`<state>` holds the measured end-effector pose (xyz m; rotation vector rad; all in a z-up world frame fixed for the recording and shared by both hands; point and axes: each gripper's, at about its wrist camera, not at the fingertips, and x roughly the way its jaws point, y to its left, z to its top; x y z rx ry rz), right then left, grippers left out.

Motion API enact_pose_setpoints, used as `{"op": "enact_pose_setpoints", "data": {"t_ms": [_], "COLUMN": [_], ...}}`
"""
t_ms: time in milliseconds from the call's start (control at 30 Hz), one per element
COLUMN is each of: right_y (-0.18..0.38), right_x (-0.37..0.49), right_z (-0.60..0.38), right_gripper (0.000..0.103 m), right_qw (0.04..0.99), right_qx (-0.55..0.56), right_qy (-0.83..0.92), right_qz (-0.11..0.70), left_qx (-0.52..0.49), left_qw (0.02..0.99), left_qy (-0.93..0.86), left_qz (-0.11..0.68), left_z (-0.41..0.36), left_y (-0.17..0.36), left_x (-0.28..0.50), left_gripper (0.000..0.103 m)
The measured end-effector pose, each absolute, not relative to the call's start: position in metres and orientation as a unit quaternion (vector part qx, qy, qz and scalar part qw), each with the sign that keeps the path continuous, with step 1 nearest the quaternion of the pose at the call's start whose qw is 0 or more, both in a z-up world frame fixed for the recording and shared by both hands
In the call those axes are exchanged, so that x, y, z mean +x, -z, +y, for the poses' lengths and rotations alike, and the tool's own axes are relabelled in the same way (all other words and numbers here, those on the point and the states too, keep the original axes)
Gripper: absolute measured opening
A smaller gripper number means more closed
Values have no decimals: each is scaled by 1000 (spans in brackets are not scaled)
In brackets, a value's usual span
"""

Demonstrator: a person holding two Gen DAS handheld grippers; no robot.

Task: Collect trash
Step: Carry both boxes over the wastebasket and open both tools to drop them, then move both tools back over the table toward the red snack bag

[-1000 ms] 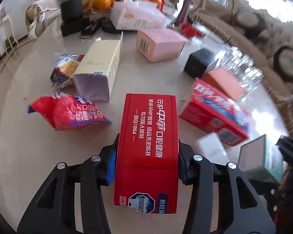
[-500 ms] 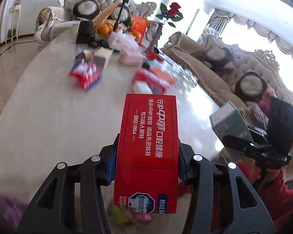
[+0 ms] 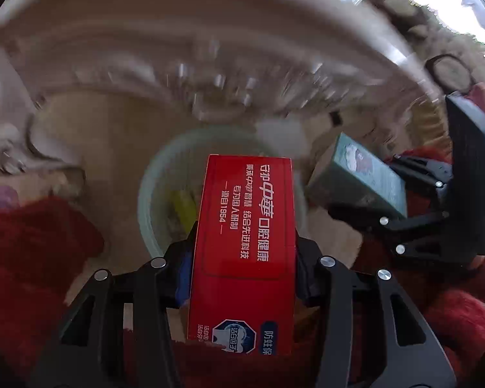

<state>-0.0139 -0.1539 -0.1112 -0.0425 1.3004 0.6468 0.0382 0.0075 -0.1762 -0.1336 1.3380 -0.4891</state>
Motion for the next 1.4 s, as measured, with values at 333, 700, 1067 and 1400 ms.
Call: {"op": "enact_pose_setpoints", "data": {"t_ms": [333,700,1067,1400], "right_y": [144,77,-56,-10], "right_x": [-13,-29,96,216], "right_z": [-145,-184,-278,-273], "right_gripper": [70,73,79,78], "right_qw": [744,790,925,907], "right_qx": [-28,50,52,45], "right_qy": [-263,-273,-179,-172], "right_qz": [613,547,332,381], "left_qx": [-62,-122,-122,-72], "left_qw": [712,806,886,906], "left_qy": [187,181,142,62], "left_qz": [675,550,424,413], "left_z": [2,32,52,51], "left_y": [232,162,23,5], "left_x": [58,38,119,290], "left_gripper": [93,96,96,96]}}
